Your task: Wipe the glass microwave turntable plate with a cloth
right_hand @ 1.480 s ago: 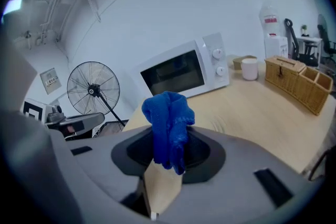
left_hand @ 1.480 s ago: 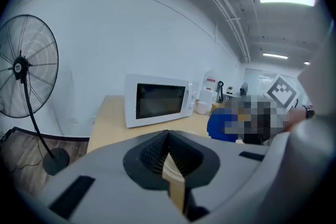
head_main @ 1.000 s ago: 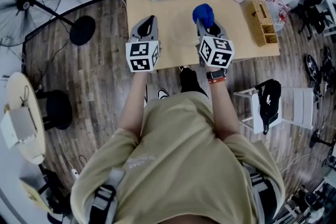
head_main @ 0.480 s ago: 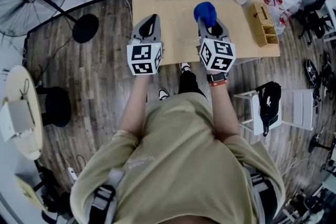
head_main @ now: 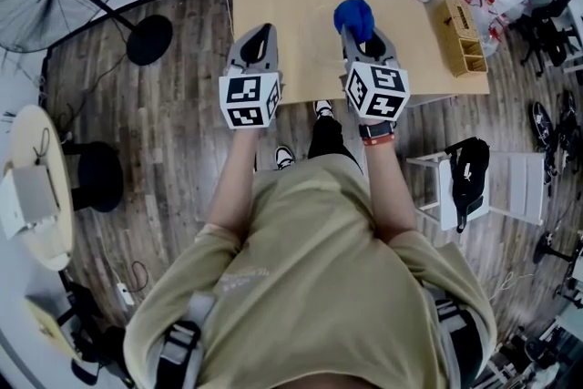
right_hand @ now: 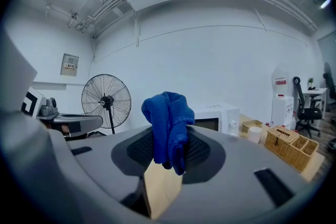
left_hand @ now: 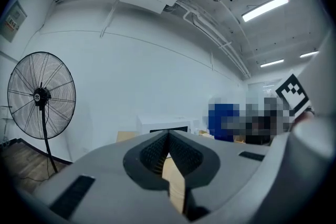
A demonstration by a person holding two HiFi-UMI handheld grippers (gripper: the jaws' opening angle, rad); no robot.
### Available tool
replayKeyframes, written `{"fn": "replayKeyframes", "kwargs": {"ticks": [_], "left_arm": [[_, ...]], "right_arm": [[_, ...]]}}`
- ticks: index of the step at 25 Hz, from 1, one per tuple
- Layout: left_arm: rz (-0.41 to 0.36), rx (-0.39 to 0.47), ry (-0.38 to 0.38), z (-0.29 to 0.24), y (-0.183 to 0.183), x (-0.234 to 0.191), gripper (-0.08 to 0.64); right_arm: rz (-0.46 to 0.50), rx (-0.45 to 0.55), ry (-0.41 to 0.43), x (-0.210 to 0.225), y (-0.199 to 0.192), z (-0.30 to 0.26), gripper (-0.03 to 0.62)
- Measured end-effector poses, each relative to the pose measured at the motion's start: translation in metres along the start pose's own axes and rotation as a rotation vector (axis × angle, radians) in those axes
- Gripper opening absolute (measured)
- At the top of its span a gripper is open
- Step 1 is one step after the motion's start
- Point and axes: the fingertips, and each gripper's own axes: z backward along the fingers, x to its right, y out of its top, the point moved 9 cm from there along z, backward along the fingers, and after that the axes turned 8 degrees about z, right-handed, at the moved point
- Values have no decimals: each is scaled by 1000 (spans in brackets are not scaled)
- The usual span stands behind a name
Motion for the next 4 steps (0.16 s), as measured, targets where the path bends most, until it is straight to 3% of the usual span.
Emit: {"fn": "replayKeyframes", "kwargs": {"ticks": [4], "left_arm": [[17,-22,36,2,-13,-18,18]], "right_arm": [[23,-9,43,-6,1,-13,137]]}}
